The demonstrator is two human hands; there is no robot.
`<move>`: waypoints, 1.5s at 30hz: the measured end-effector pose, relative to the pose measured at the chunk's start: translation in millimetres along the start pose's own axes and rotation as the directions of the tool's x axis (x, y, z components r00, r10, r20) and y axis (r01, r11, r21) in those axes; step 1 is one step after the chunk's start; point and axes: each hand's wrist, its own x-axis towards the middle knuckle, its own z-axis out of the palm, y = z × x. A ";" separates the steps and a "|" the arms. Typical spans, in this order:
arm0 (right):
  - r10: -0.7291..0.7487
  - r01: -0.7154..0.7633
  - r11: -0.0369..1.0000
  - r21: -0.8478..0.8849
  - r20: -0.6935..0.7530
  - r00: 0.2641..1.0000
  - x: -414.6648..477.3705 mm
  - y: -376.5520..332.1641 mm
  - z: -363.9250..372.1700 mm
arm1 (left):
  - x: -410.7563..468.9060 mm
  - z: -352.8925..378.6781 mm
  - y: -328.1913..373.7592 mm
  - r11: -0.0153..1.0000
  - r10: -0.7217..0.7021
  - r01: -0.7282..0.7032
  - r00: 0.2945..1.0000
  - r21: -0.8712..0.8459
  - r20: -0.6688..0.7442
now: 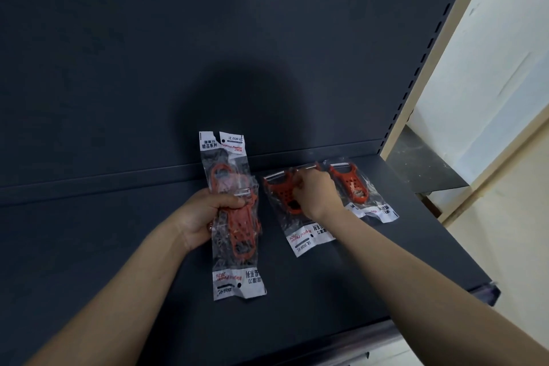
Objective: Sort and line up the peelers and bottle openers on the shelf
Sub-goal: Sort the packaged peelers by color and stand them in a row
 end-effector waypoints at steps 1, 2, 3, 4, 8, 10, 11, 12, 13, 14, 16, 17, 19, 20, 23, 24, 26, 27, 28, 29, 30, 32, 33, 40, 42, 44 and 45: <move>0.010 -0.010 1.000 -0.013 0.006 1.000 0.4 0.1 1.5 | -0.3 -0.3 -0.1 1.000 0.001 -0.001 1.000 0.001 0.000; 0.025 -0.025 0.999 -0.020 0.005 1.000 0.8 0.1 2.5 | -0.7 -0.5 -0.2 1.000 0.002 -0.002 1.000 0.003 0.000; 0.040 -0.040 0.999 -0.019 -0.001 0.999 1.2 0.4 3.1 | -1.1 -0.7 -0.2 1.000 0.004 -0.004 1.000 0.006 0.000; 0.053 -0.053 0.999 -0.011 -0.011 0.999 1.4 1.2 3.3 | -1.8 -0.8 -0.2 1.000 0.004 -0.004 1.000 0.011 0.004; 0.082 -0.081 0.997 0.015 -0.035 0.996 1.3 4.8 2.5 | -3.2 -0.9 -0.7 1.000 -0.002 0.002 1.000 0.020 0.015; 0.075 -0.074 0.997 0.016 -0.040 0.996 0.3 5.2 2.0 | -2.7 0.4 -0.4 1.000 -0.003 0.003 1.000 0.021 0.013; 0.069 -0.069 0.998 0.016 -0.043 0.997 -0.5 4.8 1.7 | -2.2 1.3 0.0 1.000 -0.003 0.003 1.000 0.021 0.011; 0.060 -0.059 0.998 0.017 -0.055 0.997 -2.1 4.1 0.9 | -2.0 2.1 0.4 1.000 -0.002 0.002 1.000 0.021 0.011; 0.045 -0.043 0.999 0.021 -0.080 0.996 -3.7 2.9 -0.1 | -1.8 2.9 0.7 1.000 -0.001 0.001 1.000 0.022 0.010; 0.026 -0.022 0.999 0.033 -0.115 0.993 -5.5 1.2 -1.6 | -1.3 3.8 1.1 1.000 -0.001 0.001 1.000 0.023 0.009; -0.016 0.033 0.992 0.118 -0.149 0.989 -9.4 -5.8 -6.5 | -0.9 6.1 1.8 1.000 -0.001 0.001 1.000 0.019 0.010; -0.036 0.061 0.976 0.208 -0.124 0.992 -11.7 -10.9 -9.4 | -0.7 7.6 2.3 1.000 0.002 -0.002 1.000 0.013 0.012; -0.079 0.066 0.910 0.409 0.015 0.997 -18.0 -22.6 -14.5 | -0.1 10.8 3.5 1.000 0.017 -0.017 1.000 -0.002 0.017; -0.096 0.033 0.878 0.478 0.107 0.990 -21.1 -28.0 -16.0 | 0.2 12.2 4.0 1.000 0.026 -0.025 1.000 -0.013 0.014; -0.111 -0.081 0.798 0.597 0.277 0.955 -28.1 -37.9 -14.3 | -0.7 12.6 5.8 0.999 0.039 -0.039 0.999 -0.038 -0.003; -0.111 -0.103 0.772 0.628 0.291 0.950 -29.7 -40.3 -14.0 | -1.6 11.9 6.3 0.998 0.039 -0.039 0.999 -0.039 0.000; -0.106 -0.127 0.738 0.663 0.299 0.948 -30.3 -43.4 -14.2 | -4.1 10.1 7.6 0.998 0.040 -0.039 0.999 -0.041 0.014; -0.104 -0.133 0.732 0.668 0.303 0.947 -29.9 -44.2 -14.3 | -5.1 8.9 8.2 0.998 0.041 -0.040 0.999 -0.041 0.022; -0.104 -0.141 0.727 0.672 0.310 0.945 -29.5 -45.0 -14.3 | -5.9 7.8 8.7 0.998 0.043 -0.042 0.999 -0.039 0.030; -0.104 -0.149 0.721 0.677 0.319 0.942 -29.0 -45.5 -13.8 | -6.7 6.4 9.3 0.998 0.046 -0.045 0.998 -0.040 0.033; -0.098 -0.161 0.715 0.680 0.325 0.941 -28.5 -46.0 -13.1 | -7.3 4.9 9.5 0.998 0.050 -0.048 0.998 -0.045 0.031; -0.073 -0.172 0.714 0.679 0.316 0.946 -27.2 -46.6 -11.7 | -7.6 0.7 9.5 0.997 0.057 -0.057 0.998 -0.055 0.006; -0.054 -0.174 0.714 0.678 0.301 0.952 -26.4 -46.4 -10.9 | -7.8 -1.9 9.3 0.997 0.060 -0.061 0.998 -0.052 -0.013; 0.115 -0.188 0.782 0.594 0.159 0.981 -20.8 -44.7 -12.6 | -12.7 -23.8 7.1 0.999 0.036 -0.040 0.992 -0.034 -0.122; 0.128 -0.186 0.751 0.634 0.137 0.982 -18.9 -46.9 -16.4 | -14.6 -26.7 7.6 0.998 0.042 -0.049 0.991 -0.047 -0.126; 0.143 -0.184 0.707 0.682 0.117 0.983 -16.3 -49.9 -19.7 | -16.3 -27.4 8.8 0.997 0.051 -0.058 0.991 -0.058 -0.120; 0.155 -0.192 0.683 0.705 0.117 0.981 -15.3 -51.5 -20.6 | -16.9 -27.4 9.4 0.996 0.055 -0.062 0.992 -0.059 -0.115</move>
